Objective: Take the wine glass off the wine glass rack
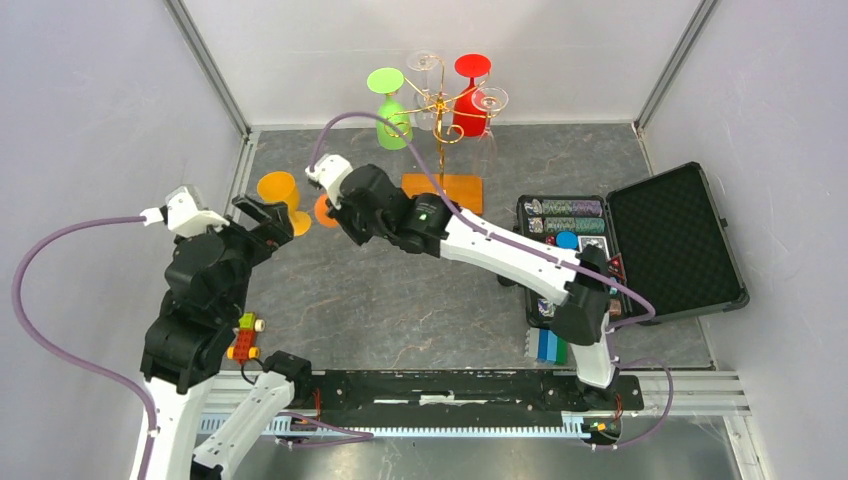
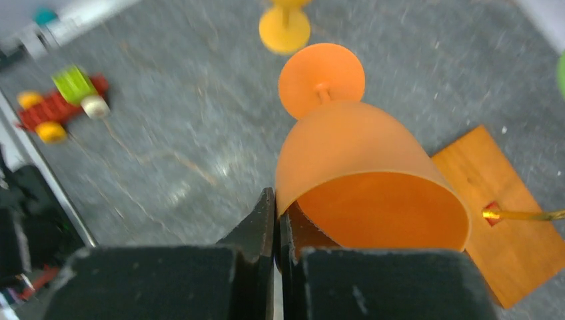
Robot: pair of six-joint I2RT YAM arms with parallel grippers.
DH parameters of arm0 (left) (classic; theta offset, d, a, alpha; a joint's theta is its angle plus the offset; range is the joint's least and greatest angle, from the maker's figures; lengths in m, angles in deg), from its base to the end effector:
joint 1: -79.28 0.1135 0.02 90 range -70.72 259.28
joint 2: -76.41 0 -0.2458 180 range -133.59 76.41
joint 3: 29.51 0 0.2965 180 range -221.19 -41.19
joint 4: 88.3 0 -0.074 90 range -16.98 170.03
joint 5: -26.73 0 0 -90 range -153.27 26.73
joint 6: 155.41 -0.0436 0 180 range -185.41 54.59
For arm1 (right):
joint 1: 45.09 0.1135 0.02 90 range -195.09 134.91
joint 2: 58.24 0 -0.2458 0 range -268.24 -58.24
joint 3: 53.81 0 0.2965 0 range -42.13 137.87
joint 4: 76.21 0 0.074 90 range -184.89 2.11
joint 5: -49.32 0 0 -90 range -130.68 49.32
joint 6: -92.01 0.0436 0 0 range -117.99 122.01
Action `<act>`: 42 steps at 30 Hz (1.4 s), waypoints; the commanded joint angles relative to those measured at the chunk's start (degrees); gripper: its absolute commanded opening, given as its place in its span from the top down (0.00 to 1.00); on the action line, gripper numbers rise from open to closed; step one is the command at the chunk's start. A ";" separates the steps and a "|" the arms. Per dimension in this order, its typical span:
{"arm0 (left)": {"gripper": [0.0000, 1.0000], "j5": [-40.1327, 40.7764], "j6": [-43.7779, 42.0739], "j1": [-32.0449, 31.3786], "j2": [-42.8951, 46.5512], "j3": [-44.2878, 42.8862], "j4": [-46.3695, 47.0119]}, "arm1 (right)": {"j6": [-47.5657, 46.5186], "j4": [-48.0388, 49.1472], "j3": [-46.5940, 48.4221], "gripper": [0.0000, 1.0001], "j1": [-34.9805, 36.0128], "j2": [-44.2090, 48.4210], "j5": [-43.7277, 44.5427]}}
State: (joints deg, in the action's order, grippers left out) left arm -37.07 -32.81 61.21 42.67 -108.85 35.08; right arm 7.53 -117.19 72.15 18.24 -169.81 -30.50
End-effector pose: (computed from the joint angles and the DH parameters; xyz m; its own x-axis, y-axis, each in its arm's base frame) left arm 0.1334 -0.0233 0.4402 -0.0811 -0.4820 -0.8724 -0.2105 0.8638 -0.4577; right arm 0.2323 0.4452 0.3634 -0.2778 -0.3420 -0.8977 -0.7855 0.6188 0.0073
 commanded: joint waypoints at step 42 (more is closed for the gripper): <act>0.00 -19.48 -0.20 10.25 -16.74 -0.09 2.93 | -18.89 -22.04 -11.46 0.69 -0.82 3.90 -6.13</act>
State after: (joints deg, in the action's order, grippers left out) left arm -52.48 -33.53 69.50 26.58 -107.38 34.90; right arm -10.53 -140.90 57.42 17.52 -165.63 -37.04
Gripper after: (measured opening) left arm 0.994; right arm 0.281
